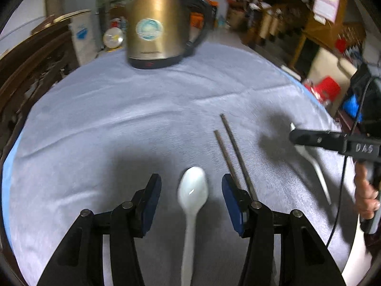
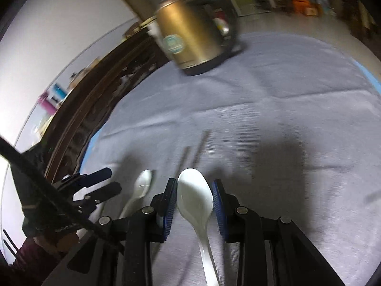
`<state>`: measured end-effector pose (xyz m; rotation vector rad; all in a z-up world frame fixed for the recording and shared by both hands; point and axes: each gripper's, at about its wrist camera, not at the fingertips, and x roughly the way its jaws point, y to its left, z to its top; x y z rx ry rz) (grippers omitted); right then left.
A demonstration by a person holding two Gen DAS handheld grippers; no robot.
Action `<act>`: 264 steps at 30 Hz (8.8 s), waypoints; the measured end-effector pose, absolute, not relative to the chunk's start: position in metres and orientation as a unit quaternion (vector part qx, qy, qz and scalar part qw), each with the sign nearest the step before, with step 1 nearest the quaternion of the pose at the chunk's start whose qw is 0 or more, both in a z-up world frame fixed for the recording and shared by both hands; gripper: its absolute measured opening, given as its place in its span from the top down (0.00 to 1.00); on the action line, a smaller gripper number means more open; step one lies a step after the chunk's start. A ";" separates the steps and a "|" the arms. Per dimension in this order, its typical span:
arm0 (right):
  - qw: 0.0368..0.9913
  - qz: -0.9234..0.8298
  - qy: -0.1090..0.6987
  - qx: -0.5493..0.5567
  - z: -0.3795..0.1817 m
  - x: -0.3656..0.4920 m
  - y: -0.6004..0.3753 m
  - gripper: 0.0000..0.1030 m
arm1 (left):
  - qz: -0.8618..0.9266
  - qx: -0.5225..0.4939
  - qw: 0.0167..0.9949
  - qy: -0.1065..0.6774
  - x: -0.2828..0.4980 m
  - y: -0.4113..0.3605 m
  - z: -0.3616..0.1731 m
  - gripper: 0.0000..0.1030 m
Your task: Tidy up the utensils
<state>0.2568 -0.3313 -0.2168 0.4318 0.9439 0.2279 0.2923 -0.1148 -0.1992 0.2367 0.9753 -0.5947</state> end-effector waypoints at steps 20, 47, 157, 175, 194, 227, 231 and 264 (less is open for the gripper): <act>0.850 0.105 0.385 0.345 -0.208 0.232 -0.374 0.68 | -0.242 0.017 0.861 0.447 0.290 -0.066 -0.185 0.74; 0.894 0.055 0.173 0.409 -0.129 0.021 -0.384 0.68 | -0.149 -0.155 0.920 0.327 0.102 0.068 -0.099 0.77; 0.930 0.151 0.190 0.276 -0.129 -0.009 -0.237 0.49 | -0.287 -0.107 0.915 0.264 -0.007 -0.011 -0.073 0.71; 0.933 0.079 0.141 0.323 -0.119 -0.026 -0.295 0.46 | -0.232 -0.115 0.924 0.282 0.005 0.007 -0.085 0.46; 0.927 0.070 0.163 0.330 -0.120 -0.029 -0.302 0.46 | -0.124 -0.060 0.938 0.319 0.016 0.018 -0.098 0.39; 0.918 0.044 0.194 0.343 -0.138 -0.024 -0.309 0.46 | -0.083 -0.055 0.925 0.367 0.034 0.032 -0.124 0.39; 0.917 0.042 0.197 0.346 -0.139 -0.023 -0.311 0.46 | -0.078 -0.056 0.923 0.373 0.036 0.033 -0.127 0.38; 0.903 0.034 0.246 0.349 -0.170 0.006 -0.310 0.46 | -0.046 -0.054 0.900 0.430 0.070 0.043 -0.167 0.38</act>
